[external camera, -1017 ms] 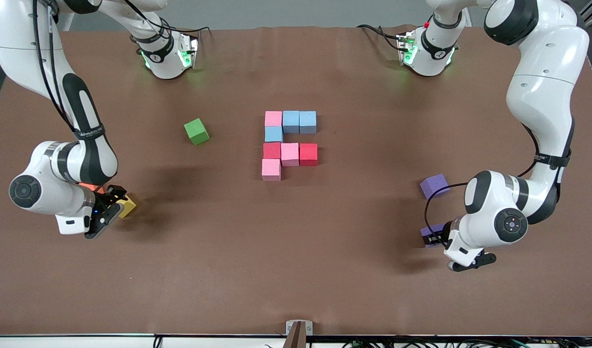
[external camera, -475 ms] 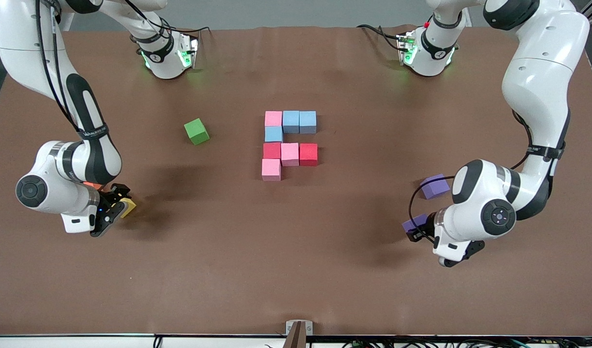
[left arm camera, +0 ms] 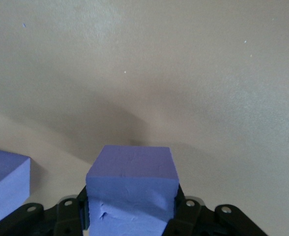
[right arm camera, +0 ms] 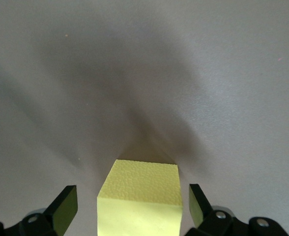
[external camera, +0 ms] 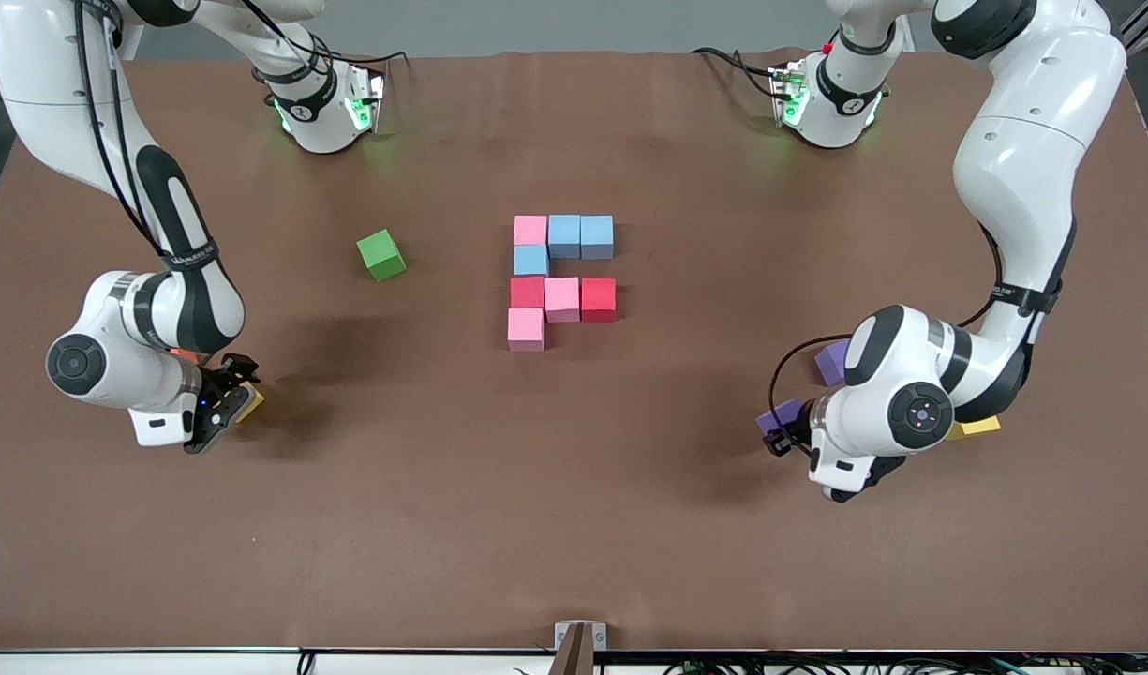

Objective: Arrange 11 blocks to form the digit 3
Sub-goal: 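Carry the yellow cube to the shape with the right gripper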

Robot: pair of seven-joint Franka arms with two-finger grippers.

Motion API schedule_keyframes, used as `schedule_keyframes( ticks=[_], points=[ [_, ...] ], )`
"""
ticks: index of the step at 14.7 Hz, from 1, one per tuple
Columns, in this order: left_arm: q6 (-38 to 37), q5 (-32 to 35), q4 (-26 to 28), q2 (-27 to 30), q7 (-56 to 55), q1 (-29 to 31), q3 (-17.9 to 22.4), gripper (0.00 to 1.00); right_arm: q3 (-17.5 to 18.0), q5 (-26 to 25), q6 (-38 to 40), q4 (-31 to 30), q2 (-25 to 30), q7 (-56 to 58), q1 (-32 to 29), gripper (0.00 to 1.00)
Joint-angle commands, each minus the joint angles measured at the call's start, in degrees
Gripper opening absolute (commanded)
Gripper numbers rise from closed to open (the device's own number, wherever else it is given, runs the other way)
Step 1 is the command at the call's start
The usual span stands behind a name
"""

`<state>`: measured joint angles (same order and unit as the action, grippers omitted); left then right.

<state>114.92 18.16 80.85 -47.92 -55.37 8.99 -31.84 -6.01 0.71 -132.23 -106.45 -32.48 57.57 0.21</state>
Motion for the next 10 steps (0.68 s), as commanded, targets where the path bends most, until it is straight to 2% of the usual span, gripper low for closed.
schedule_keyframes(
  ticks=[1, 3, 4, 6, 8, 9, 10],
  points=[
    [1.26, -0.75, 1.59, 0.72, -3.68, -0.02, -1.2, 0.28, -0.05, -1.42, -0.83, -1.56, 1.19, 0.7, -0.12, 1.0],
    [2.4, -0.75, 2.2, 0.72, -6.93, -0.55, -1.55, 0.28, -0.05, -1.42, -0.92, -1.56, 1.19, 1.32, -0.21, 1.0],
    [2.84, -0.75, 2.21, 0.64, -7.82, -0.99, -1.64, 0.28, -0.05, -1.42, -0.92, -1.56, 1.19, 1.41, -0.21, 0.95],
    [4.07, -0.75, 2.38, 0.55, -10.28, -1.51, -1.82, 0.28, -0.05, -1.42, -0.92, -1.56, 1.19, 1.49, -0.21, 0.74],
    [4.43, -0.75, 2.38, 0.46, -11.51, -2.31, -1.82, 0.28, -0.05, -1.42, -1.01, -1.56, 1.1, 3.33, -0.38, 0.58],
    [4.6, -0.75, 2.38, 0.37, -12.21, -2.4, -1.82, 0.28, -0.05, -1.42, -1.1, -1.48, 1.1, 3.51, -0.38, 0.38],
    [4.95, -0.75, 2.38, 0.72, -12.83, -2.4, -1.82, 0.28, -0.05, -1.42, -1.27, -1.47, 1.1, 3.6, -0.47, 0.34]
  ],
)
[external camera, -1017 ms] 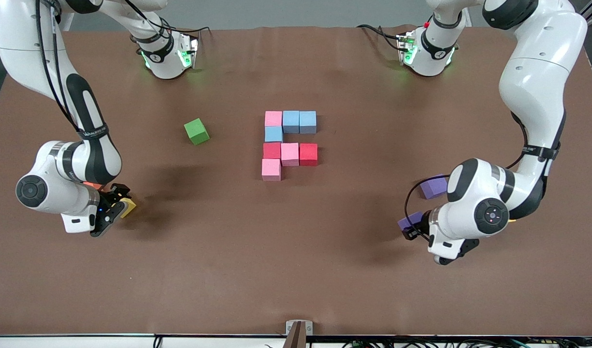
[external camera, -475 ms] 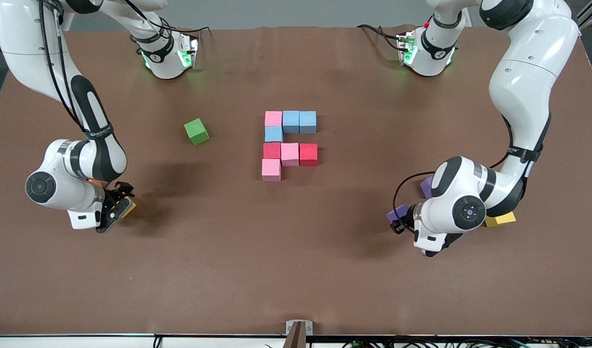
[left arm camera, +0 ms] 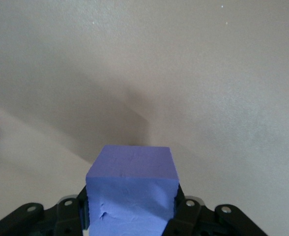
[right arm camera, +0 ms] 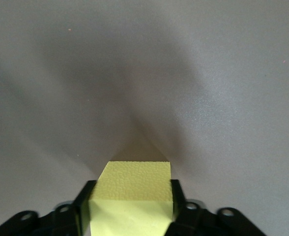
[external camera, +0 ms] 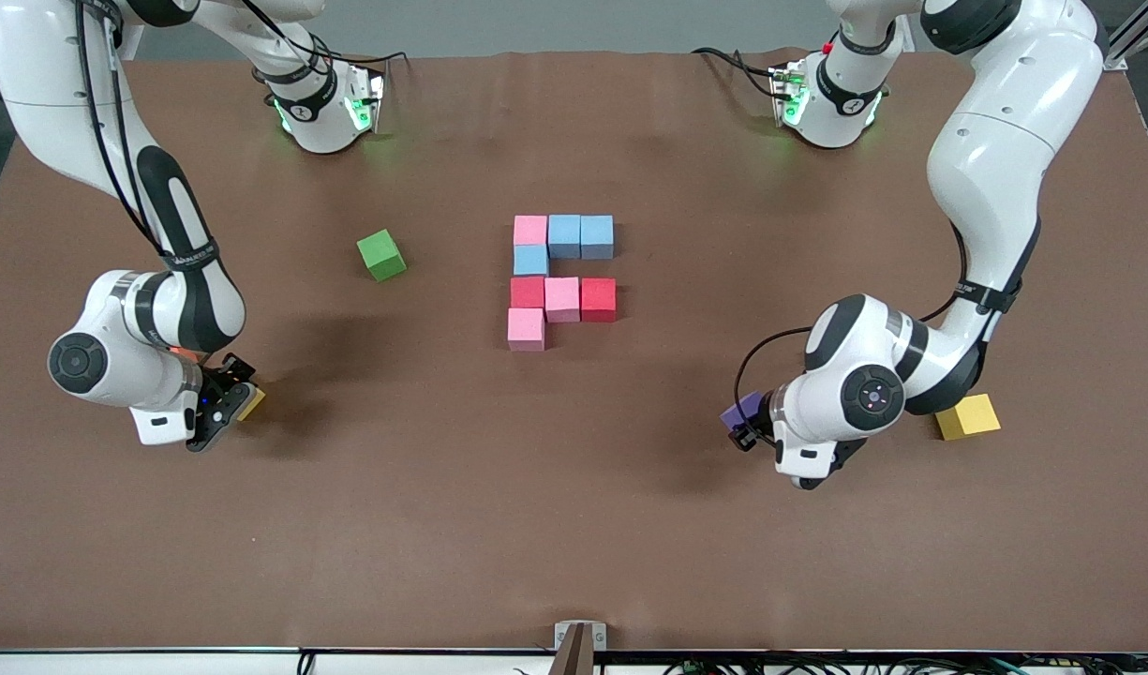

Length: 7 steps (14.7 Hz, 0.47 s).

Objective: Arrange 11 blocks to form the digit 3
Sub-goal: 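Carry the yellow cube to the shape with the right gripper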

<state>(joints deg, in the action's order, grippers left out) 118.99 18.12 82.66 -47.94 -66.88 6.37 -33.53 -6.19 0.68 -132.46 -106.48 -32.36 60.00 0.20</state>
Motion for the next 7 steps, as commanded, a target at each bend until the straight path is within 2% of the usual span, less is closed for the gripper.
schedule_keyframes(
  ticks=[1, 4, 7],
  points=[
    [0.55, -0.72, 0.4, 1.26, -1.67, 0.48, -0.14, 0.28, 0.04, -1.38, -1.05, -1.27, 1.07, 1.35, -0.55, 0.32],
    [-0.07, -0.64, 0.22, 3.11, -1.59, 1.18, -1.01, 0.28, 0.04, -0.34, -0.44, 0.3, 1.42, 0.3, -0.29, 0.3],
    [-1.39, -0.11, -0.13, 4.25, -0.88, 1.53, -1.19, 0.28, 0.22, 1.42, 2.27, 3.55, 1.69, -5.92, 1.2, 0.29]
  ],
)
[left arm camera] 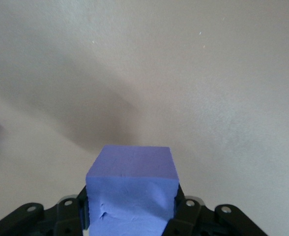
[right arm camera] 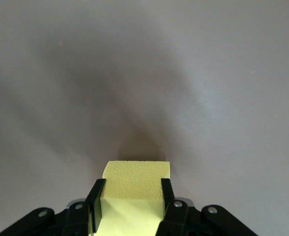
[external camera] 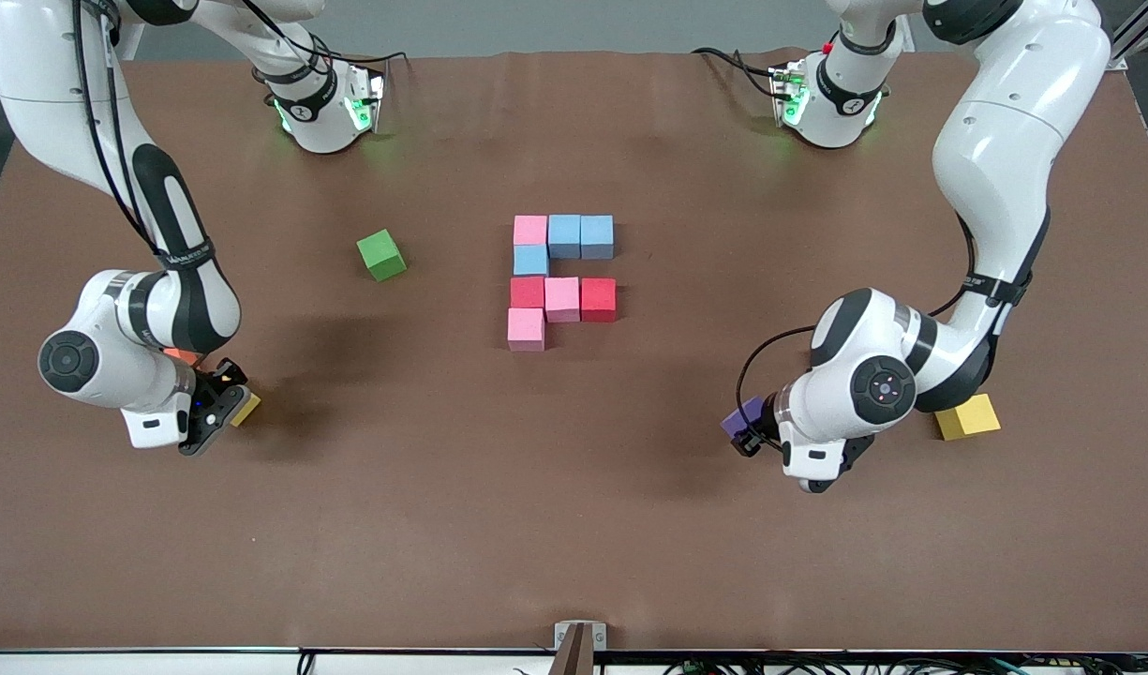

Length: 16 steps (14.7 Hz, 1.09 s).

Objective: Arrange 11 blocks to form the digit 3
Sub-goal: 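Carry the yellow cube to the shape with the right gripper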

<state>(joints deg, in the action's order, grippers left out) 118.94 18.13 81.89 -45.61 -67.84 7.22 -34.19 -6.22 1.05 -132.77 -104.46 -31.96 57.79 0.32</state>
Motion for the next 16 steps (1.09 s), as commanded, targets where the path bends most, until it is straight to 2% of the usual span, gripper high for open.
schedule_keyframes(
  ticks=[1, 3, 7, 11, 16],
  points=[
    [-1.43, -0.02, 0.63, 2.19, 0.07, 0.69, -0.52, 0.28, 0.15, 3.24, 4.52, 3.54, 1.2, -6.35, 2.48, 0.29],
    [-1.78, -0.02, 0.55, 2.98, 0.77, 0.77, -0.44, 0.28, 0.15, 6.33, 7.6, 6.89, 1.03, -15.37, 7.3, 0.28],
    [-4.59, 0.59, -0.68, 3.16, 4.46, 1.3, -0.17, 0.27, 0.24, 6.86, 7.96, 10.41, 0.5, -40.86, 17.67, 0.28],
    [-5.83, 1.74, -0.6, 3.68, 14.02, 5.33, -0.35, 0.27, 0.15, 13.35, 11.38, 15.14, -2.83, -61.78, 26.55, 0.29],
    [-5.83, 1.3, -0.6, 3.42, 16.16, 5.96, -0.26, 0.25, 0.24, 17.58, 12.97, 21.92, -7.67, -79.04, 33.15, 0.29]
  ],
)
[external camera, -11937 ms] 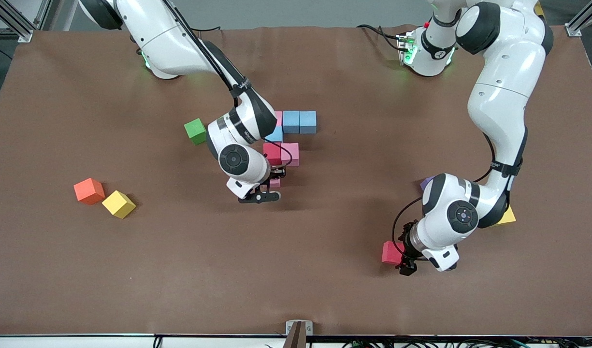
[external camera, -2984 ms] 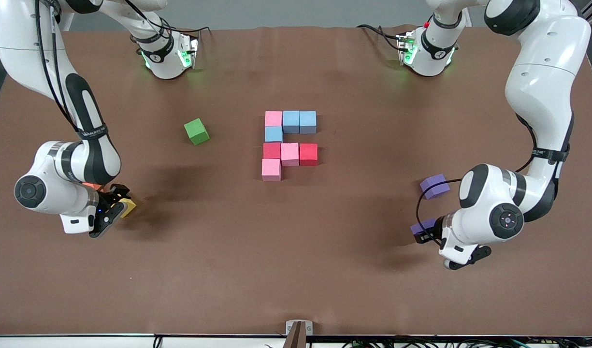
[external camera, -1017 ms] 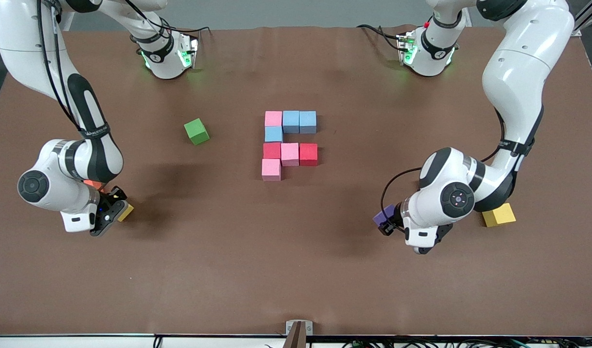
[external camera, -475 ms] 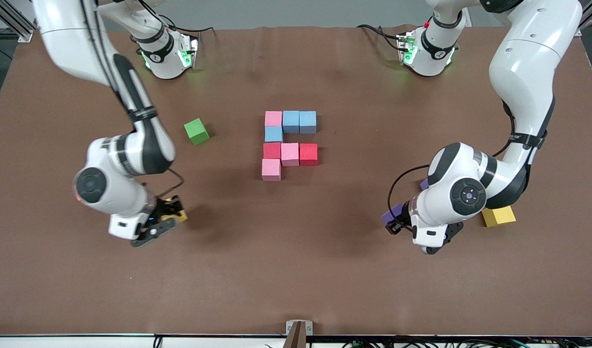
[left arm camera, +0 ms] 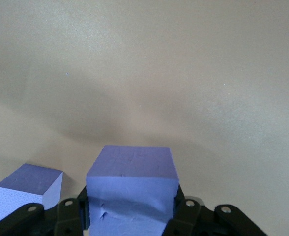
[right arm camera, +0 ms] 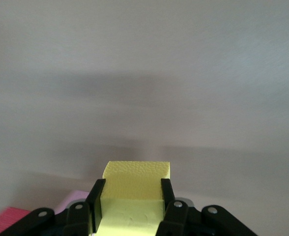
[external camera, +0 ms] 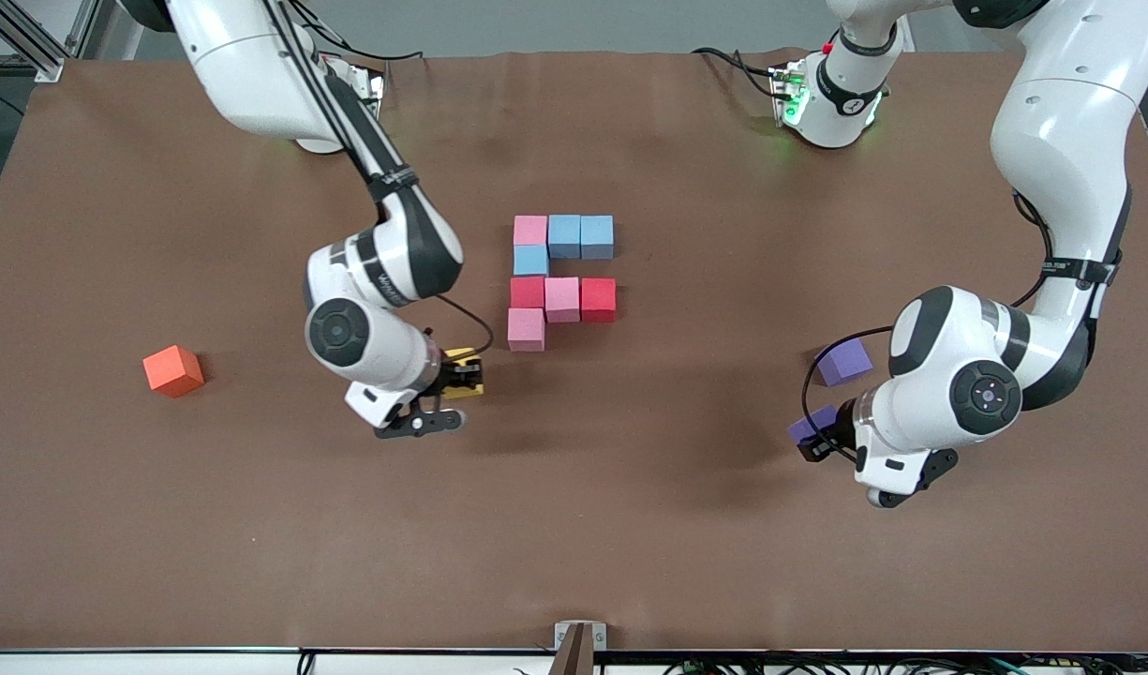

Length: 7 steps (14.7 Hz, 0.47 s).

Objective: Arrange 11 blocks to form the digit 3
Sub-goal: 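Carry the yellow cube to the shape with the right gripper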

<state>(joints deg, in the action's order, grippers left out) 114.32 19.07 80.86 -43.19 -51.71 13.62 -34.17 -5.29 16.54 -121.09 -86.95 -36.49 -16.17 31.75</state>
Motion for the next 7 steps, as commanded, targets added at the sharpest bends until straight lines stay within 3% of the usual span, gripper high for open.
schedule_keyframes(
  ticks=[1, 7],
  points=[
    [-1.12, 0.44, 0.35, 1.0, 0.12, -0.44, -0.28, 0.25, -0.78, 2.26, 1.13, 5.47, -4.28, -6.67, 2.52, 0.29],
    [-1.12, 0.0, 0.44, 0.92, -0.23, -0.87, -0.37, 0.25, -0.69, 2.79, 0.6, 9.34, -7.98, -7.3, 3.67, 0.29]
  ],
)
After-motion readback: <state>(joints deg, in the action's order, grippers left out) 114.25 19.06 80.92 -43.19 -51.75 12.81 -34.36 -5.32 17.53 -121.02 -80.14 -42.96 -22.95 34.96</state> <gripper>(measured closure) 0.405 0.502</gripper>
